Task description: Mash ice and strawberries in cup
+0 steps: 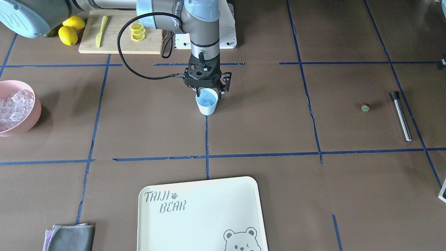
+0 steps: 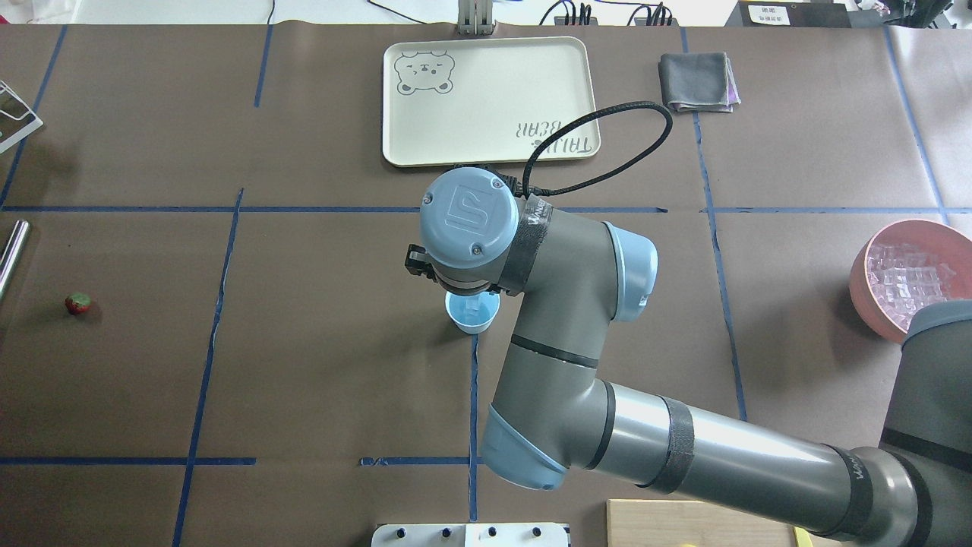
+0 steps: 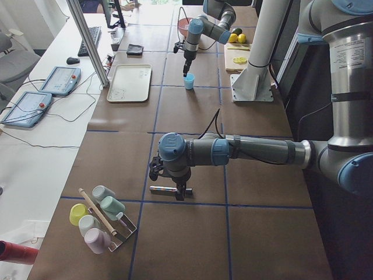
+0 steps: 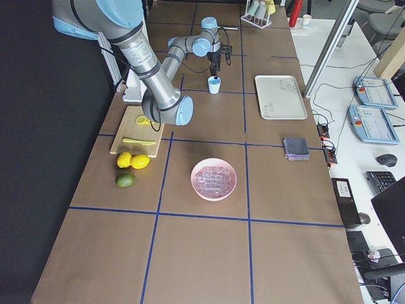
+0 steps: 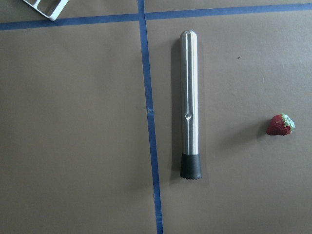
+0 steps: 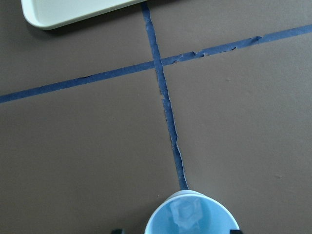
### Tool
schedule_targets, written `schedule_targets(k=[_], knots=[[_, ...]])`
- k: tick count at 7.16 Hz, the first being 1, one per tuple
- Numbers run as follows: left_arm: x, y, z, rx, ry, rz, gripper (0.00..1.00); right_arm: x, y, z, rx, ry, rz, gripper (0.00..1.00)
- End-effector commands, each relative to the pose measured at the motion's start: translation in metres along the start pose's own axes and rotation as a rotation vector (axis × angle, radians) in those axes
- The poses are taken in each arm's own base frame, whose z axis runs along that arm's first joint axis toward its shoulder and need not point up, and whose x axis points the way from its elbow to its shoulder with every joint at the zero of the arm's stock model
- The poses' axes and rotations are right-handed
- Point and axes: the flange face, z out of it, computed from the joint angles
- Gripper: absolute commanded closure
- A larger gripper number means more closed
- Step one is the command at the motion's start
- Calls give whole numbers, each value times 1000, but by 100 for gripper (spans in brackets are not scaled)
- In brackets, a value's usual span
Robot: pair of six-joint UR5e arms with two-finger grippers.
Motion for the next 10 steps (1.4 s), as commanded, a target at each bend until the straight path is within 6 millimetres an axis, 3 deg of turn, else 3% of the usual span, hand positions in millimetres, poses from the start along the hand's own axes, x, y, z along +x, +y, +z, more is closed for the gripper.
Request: schedule_targets(k=[1,2,3,4,5,7,9,10], knots=[[0,0,0,0,1,0,0,0,1,-1,0,-3,-8,2],[2,-2,-2,4,-1,3,0,4,-14,-6,6,-3,-5,1],[4,-4,-4,7,-3,7,0,21,-49,-12,-16,6,-45,1],[9,-7,-9,18,-6,19,0,59,-97,-15,-57,17,-78,1],[17,-7,-16,31,-7,34,0,108,-140,-27,-76,13,-128,1],[20,-11,-20,40,-13,34,0,227,-200,-54,-102,5,-244,1],[27,-19,-25,53,-4,53,0,341,-234,-58,-106,61,-383,1],[33,-34,-29,77,-12,83,0,411,-239,-68,-117,79,-448,1]])
